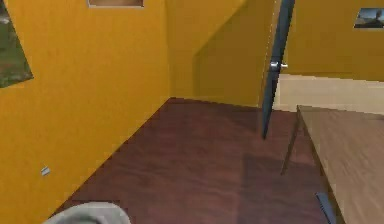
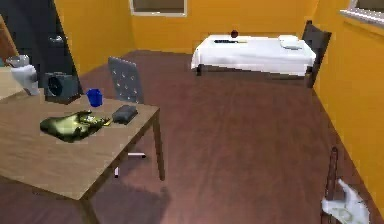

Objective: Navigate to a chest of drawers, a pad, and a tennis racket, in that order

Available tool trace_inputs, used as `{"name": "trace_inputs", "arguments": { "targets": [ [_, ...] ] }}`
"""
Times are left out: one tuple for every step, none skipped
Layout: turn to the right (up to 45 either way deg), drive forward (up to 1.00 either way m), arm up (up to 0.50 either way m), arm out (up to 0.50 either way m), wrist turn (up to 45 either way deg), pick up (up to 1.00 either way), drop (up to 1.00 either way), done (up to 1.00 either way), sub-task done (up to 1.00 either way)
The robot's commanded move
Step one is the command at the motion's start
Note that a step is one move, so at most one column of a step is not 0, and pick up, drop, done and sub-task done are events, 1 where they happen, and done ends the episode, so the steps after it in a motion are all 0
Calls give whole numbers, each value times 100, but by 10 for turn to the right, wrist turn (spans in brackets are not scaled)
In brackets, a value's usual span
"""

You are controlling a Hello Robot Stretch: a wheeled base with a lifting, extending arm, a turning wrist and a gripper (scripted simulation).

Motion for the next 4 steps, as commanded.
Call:
{"name": "trace_inputs", "arguments": {
  "targets": [
    [450, 0, 0, 0, 0, 0, 0, 0, 0],
    [450, 0, 0, 0, 0, 0, 0, 0, 0],
    [150, 0, 0, 0, 0, 0, 0, 0, 0],
    [0, 100, 0, 0, 0, 0, 0, 0, 0]
  ]
}}
